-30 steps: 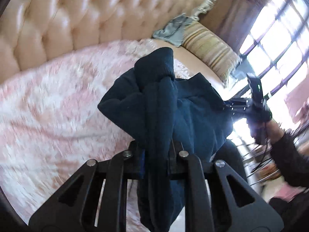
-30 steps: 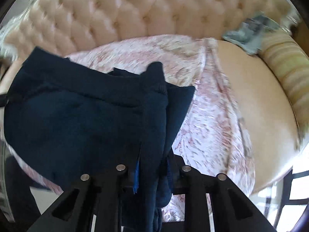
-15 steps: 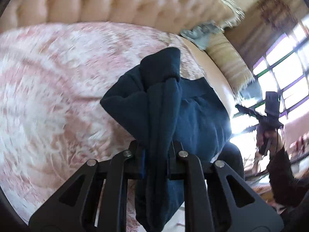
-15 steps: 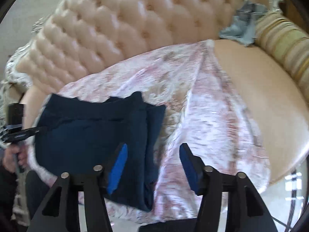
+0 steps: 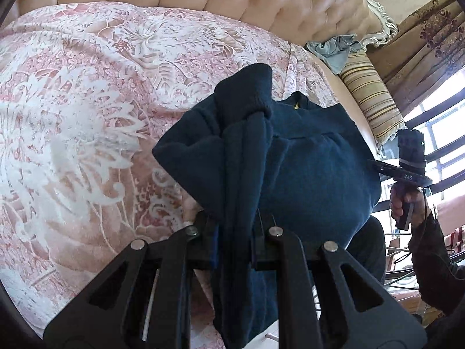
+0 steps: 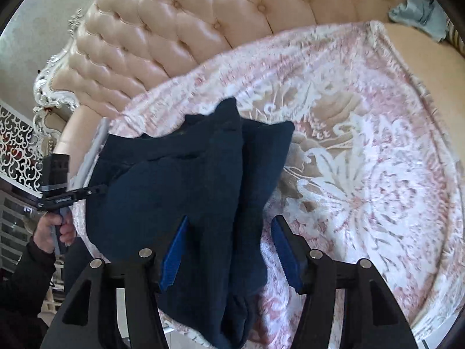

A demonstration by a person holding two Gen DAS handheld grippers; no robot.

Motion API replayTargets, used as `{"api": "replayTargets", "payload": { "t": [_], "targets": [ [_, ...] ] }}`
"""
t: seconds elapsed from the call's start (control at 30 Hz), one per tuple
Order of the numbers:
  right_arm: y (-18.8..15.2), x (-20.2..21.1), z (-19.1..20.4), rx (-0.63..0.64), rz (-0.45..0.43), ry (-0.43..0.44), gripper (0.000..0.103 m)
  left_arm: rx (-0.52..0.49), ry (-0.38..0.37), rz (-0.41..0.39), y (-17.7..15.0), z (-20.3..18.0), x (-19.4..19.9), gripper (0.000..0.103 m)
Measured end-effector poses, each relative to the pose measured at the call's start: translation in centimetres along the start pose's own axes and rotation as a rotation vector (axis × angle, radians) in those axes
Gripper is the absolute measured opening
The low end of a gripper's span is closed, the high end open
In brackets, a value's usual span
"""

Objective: Fold clothes
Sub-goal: 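Lift the folded sweatshirt with both grippers and carry it toward the headboard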

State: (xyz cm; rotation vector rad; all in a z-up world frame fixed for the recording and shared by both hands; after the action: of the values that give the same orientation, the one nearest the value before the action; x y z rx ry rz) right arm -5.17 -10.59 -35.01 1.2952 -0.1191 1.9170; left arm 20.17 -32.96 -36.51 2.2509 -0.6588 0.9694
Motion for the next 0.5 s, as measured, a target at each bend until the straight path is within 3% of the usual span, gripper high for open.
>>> {"api": "replayTargets", "payload": {
  "t": [0.07,0.13,0.23,0.33,0.5],
  "targets": [
    [0.0,-0.2,0.4,0.002,0.014,0.019,0.058,0.009,-0.004,0.000,-0.2,0.4,0.3,0.017],
    [0.4,-0.3,0.7,0.013,0.009,0.038,0.037,0.011,-0.005,-0.002,-0.3,0.6,0.5,0.017],
    [0.6,-0.1,0.8,0.043,0.004,0.018,0.023,-0.001,-0.015,-0.014,-0.1,0.1,1.0,0.017],
    [0.8,0.3,0.8,0.040,-0.012,0.023,0.018,-0.032,-0.029,-0.036,0.4,-1.5,2.5,0.016],
    [1.7,5.2,3.1,0.059,-0.119,0.041,0.018,-0.142,-0.024,-0.084,2.7,-6.6,6.3,0.016]
  ]
}}
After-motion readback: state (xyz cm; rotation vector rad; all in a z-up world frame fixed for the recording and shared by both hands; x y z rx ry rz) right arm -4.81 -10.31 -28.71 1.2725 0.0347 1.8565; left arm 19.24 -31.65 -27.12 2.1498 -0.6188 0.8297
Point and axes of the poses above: each gripper's, at about its wrist camera, not at the fingertips, and x roughly against the way its jaws point, z to its left, y to its top, the point moved 7 cm from there along -x, roughly the way its jaws point, and after that the axes turned 1 degree about -y, right-handed, at the moved point
